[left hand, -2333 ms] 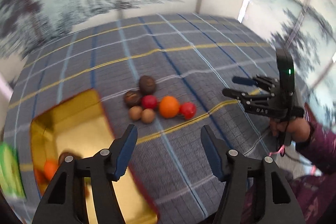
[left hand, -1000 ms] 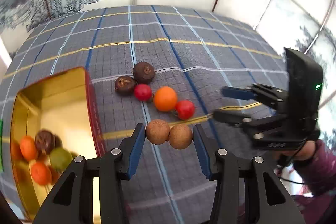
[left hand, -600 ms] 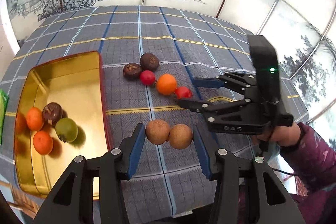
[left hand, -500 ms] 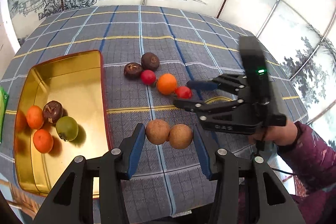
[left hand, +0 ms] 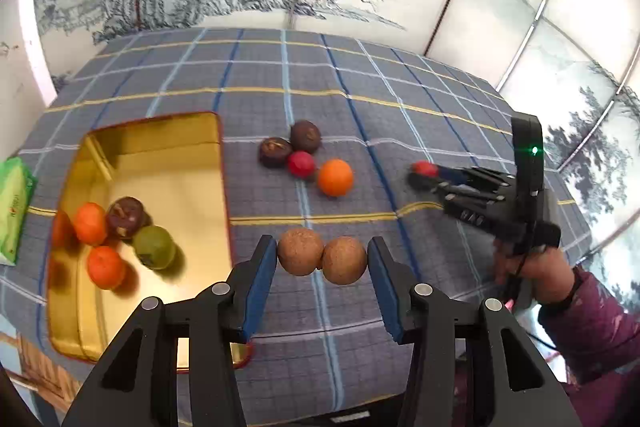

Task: Organize fruits
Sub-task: 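Grasp two tan round fruits with the left tool while the right tool grasps a red tomato, then carry the two tan fruits in the left tool into the tray and release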

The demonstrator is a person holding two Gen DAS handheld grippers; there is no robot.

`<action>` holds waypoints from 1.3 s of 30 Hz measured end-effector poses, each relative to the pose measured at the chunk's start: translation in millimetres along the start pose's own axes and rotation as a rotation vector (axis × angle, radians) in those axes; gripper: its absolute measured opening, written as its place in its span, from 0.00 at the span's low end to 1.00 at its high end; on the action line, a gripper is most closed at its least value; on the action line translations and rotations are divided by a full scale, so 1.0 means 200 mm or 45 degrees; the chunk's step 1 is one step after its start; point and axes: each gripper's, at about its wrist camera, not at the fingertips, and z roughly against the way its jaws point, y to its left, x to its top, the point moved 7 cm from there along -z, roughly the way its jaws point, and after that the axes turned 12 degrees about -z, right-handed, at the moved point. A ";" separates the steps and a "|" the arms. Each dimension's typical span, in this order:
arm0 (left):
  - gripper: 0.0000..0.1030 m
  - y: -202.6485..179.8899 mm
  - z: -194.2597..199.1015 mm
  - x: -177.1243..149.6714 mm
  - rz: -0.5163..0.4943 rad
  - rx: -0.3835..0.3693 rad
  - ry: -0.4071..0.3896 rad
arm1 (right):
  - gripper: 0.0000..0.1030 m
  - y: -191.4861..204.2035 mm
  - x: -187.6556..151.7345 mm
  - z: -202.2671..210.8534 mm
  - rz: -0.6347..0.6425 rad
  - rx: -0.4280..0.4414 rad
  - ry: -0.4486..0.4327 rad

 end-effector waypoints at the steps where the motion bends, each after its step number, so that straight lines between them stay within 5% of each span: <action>1: 0.47 0.01 0.01 0.00 -0.002 0.018 -0.006 | 0.28 -0.05 0.02 0.00 -0.028 -0.028 -0.004; 8: 0.47 0.09 0.05 -0.01 0.010 0.118 -0.015 | 0.29 -0.25 0.04 -0.01 -0.154 -0.122 0.000; 24: 0.47 0.41 -0.10 0.01 -0.067 0.403 0.050 | 0.29 -0.27 0.04 -0.04 -0.138 -0.150 0.029; 39: 0.47 0.61 -0.32 0.07 -0.103 0.501 0.174 | 0.29 -0.27 0.04 -0.03 -0.140 -0.150 0.030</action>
